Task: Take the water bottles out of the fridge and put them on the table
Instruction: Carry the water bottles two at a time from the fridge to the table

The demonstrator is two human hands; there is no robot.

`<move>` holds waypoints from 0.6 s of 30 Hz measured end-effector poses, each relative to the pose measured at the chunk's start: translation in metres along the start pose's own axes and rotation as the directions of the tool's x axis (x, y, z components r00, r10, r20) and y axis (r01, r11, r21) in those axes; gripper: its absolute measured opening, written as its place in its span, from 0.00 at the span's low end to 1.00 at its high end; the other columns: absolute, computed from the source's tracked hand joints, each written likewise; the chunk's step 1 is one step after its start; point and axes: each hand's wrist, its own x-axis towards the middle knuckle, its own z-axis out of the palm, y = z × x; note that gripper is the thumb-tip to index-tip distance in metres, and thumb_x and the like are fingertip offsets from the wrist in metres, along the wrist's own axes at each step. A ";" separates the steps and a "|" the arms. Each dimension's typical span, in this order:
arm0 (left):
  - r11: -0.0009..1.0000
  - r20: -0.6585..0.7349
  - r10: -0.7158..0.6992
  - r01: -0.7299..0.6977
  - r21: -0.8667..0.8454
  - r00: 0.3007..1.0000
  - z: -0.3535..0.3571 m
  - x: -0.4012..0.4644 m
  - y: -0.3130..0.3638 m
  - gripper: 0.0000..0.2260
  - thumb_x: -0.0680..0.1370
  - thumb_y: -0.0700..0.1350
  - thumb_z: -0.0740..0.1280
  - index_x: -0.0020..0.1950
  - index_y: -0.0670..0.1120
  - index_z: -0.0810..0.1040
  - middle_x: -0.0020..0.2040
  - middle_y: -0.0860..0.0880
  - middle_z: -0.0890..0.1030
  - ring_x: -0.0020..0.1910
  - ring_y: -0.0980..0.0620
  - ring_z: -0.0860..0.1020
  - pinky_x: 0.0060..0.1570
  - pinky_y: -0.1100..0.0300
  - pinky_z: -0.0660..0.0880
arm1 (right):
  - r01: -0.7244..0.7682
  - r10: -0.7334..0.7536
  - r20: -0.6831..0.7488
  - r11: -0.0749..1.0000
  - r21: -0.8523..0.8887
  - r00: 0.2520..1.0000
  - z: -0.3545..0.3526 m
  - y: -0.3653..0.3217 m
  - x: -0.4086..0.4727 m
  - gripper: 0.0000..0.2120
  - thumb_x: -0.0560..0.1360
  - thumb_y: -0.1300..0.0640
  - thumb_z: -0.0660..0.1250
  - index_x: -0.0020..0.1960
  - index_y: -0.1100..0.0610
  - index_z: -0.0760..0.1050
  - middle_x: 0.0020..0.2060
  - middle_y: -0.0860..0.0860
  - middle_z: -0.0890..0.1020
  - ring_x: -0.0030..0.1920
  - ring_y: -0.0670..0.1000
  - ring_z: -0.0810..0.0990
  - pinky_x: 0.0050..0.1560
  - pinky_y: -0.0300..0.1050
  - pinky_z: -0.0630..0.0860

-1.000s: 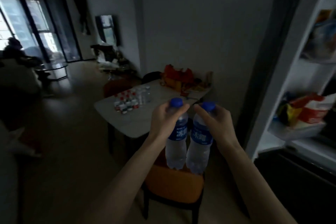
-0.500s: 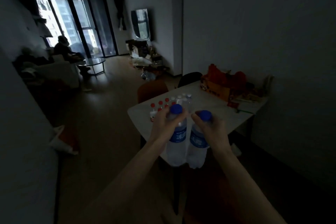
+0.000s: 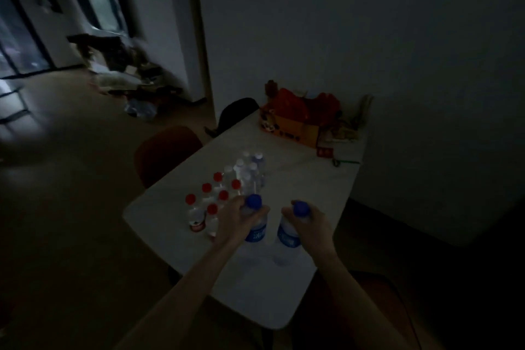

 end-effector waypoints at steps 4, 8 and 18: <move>0.996 0.173 -0.071 0.059 0.070 0.982 0.001 0.061 -0.036 0.16 0.69 0.60 0.74 0.45 0.48 0.81 0.45 0.46 0.83 0.45 0.47 0.81 0.52 0.49 0.78 | -0.096 0.096 -0.059 0.995 0.001 0.994 0.040 0.011 0.024 0.19 0.76 0.53 0.72 0.60 0.66 0.77 0.54 0.63 0.82 0.52 0.59 0.80 0.55 0.51 0.76; 0.994 0.288 -0.052 0.021 0.109 0.956 0.001 0.109 -0.064 0.17 0.73 0.49 0.75 0.45 0.64 0.68 0.48 0.55 0.76 0.48 0.55 0.74 0.57 0.57 0.73 | -0.170 0.168 -0.089 0.985 -0.021 0.982 0.077 0.022 0.053 0.19 0.76 0.52 0.71 0.61 0.63 0.77 0.52 0.60 0.82 0.49 0.56 0.80 0.51 0.48 0.75; 1.000 0.270 -0.007 -0.001 0.031 0.963 0.029 0.165 -0.117 0.37 0.62 0.64 0.67 0.64 0.42 0.78 0.39 0.88 0.66 0.43 0.87 0.66 0.52 0.76 0.63 | -0.218 0.214 -0.039 0.967 -0.131 0.976 0.124 0.050 0.100 0.17 0.77 0.52 0.70 0.59 0.63 0.77 0.51 0.56 0.82 0.49 0.53 0.80 0.39 0.36 0.70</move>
